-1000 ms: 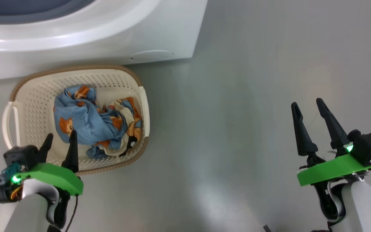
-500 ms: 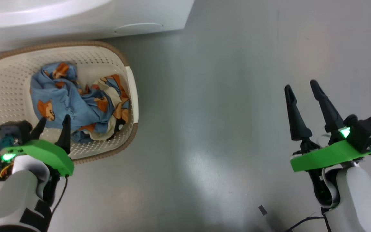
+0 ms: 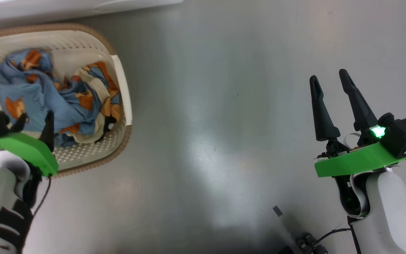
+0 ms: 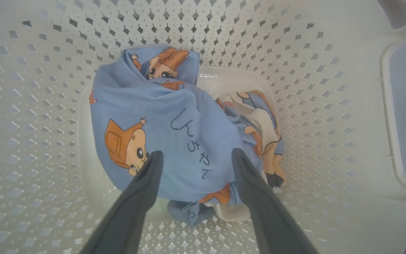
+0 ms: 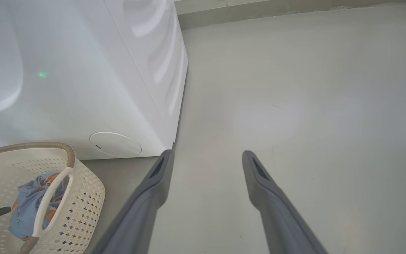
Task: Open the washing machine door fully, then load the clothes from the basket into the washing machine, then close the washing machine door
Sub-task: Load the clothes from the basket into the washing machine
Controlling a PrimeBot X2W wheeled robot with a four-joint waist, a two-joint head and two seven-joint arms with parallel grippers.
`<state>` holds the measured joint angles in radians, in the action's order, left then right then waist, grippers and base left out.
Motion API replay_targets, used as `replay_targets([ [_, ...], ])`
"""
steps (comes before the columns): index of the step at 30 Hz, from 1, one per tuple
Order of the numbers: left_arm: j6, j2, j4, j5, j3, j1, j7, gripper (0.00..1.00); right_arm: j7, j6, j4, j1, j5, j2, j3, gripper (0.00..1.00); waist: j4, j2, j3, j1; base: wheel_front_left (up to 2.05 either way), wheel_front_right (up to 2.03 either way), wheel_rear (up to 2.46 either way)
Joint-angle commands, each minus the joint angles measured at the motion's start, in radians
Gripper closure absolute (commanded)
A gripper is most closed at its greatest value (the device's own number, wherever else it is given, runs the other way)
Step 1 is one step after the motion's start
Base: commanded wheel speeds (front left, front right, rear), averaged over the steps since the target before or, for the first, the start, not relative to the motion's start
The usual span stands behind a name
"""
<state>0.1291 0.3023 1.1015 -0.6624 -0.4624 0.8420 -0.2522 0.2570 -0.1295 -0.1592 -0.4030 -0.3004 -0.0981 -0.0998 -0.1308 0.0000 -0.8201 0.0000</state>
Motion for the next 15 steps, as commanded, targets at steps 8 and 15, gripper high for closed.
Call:
replay_targets([
  [8, 0.002, 0.085, 0.02, -0.098, -0.104, 0.07, 0.021, 0.0, 0.005, -0.001, 0.033, 0.005, 0.019, 0.013, -0.025, 0.0, -0.018, 0.0, -0.074, 0.0, 0.0, 0.0, 0.0],
  [15, 0.002, 0.098, 0.034, -0.141, -0.171, 0.108, 0.027, 0.0, 0.005, -0.001, 0.04, -0.005, 0.024, 0.012, -0.035, 0.0, -0.021, 0.0, -0.099, 0.0, 0.0, 0.0, 0.0],
])
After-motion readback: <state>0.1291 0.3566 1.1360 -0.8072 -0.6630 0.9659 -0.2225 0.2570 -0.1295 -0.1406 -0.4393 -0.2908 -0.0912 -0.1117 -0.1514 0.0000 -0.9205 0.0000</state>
